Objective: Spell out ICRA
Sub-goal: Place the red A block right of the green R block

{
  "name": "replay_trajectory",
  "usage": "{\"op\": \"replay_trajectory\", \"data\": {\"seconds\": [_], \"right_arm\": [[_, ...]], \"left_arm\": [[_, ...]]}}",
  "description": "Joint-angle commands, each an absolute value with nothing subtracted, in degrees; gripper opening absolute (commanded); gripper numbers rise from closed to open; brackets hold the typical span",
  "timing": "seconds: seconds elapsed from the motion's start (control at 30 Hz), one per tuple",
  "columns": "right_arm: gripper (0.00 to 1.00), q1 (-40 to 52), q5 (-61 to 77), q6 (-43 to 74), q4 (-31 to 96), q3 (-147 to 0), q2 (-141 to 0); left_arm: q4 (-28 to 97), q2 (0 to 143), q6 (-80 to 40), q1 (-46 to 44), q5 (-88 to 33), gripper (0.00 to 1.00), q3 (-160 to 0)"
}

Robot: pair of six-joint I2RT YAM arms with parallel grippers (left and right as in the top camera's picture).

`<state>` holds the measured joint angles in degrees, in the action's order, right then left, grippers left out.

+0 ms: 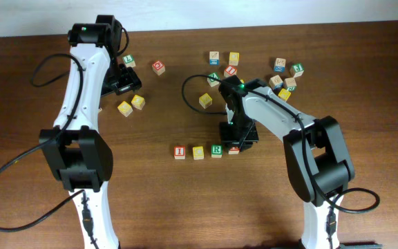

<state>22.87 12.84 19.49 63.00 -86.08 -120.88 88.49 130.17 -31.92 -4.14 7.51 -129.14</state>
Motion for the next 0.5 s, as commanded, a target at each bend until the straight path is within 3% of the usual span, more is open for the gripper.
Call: {"op": "replay_trajectory", "data": {"seconds": [0.0,0.27,0.47], "right_arm": [[0.45,22.9,13.3,18.6,63.2,-87.2,-119.9],[0.53,22.7,6.8,17.1,74.2,-100.0,-119.9],[0.53,22.3,-1.2,16.9,93.8,-125.3,-117.2]], "left_arm": [[88.5,130.1,-31.2,-3.9,8.2,0.99,-128.8],[88.5,130.1,-31.2,-3.9,8.2,0.99,-128.8],[88.5,130.1,-31.2,-3.9,8.2,0.99,-128.8]]}}
